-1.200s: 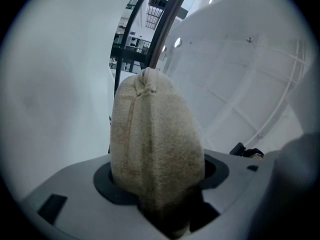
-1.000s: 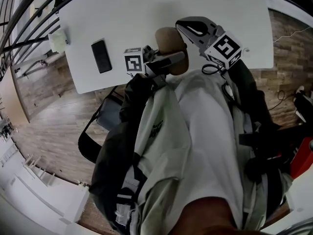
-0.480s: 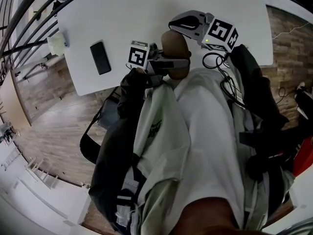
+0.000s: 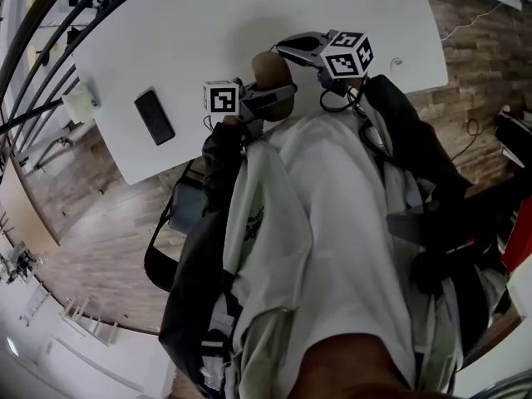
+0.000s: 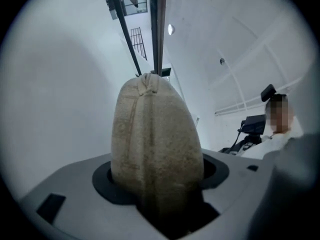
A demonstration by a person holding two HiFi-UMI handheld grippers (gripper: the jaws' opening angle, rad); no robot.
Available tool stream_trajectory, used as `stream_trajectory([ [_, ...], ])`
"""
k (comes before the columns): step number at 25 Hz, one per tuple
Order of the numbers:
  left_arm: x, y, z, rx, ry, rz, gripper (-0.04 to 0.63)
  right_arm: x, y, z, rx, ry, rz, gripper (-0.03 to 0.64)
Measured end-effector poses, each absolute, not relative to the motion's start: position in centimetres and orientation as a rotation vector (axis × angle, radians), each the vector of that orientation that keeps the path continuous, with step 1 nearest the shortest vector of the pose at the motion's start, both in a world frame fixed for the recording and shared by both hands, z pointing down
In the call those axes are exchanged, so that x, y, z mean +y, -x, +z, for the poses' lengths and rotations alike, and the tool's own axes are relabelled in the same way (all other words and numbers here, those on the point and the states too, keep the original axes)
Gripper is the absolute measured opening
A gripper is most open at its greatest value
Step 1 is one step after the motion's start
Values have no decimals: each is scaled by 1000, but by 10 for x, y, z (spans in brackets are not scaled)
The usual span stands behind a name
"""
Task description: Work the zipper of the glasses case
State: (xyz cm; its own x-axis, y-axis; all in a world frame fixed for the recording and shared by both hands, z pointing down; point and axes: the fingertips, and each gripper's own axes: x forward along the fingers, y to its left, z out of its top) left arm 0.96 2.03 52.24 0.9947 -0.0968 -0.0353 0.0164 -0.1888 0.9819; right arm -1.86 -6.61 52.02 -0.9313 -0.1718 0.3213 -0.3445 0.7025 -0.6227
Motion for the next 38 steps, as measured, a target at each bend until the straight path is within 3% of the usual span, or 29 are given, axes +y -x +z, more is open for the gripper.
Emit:
stream_trajectory([
  [3, 38, -10, 522, 120, -1636, -124, 311, -51, 9, 524, -2667, -349, 1085, -2],
  [5, 41, -4, 521, 175, -1586, -133, 311, -52, 0, 526, -2647, -365, 1132, 96],
  [6, 38, 4, 525, 148, -1566, -133, 310, -59, -7, 528, -2637, -413, 1154, 98],
  [10, 19, 44, 564, -164, -1488, -26, 313, -86, -35, 530, -2639, -603, 1223, 95],
  [13, 12, 35, 573, -227, -1501, 1, 316, -84, -34, 527, -2667, -658, 1271, 85],
  [20, -39, 40, 548, -287, -1533, -585, 314, -68, -10, 520, -2706, -647, 1236, 30],
  [23, -51, 54, 549, -322, -1473, -700, 314, -67, -9, 520, -2706, -664, 1184, -2],
  [38, -58, 53, 551, -374, -1497, -644, 314, -67, 0, 519, -2705, -639, 1155, -3],
])
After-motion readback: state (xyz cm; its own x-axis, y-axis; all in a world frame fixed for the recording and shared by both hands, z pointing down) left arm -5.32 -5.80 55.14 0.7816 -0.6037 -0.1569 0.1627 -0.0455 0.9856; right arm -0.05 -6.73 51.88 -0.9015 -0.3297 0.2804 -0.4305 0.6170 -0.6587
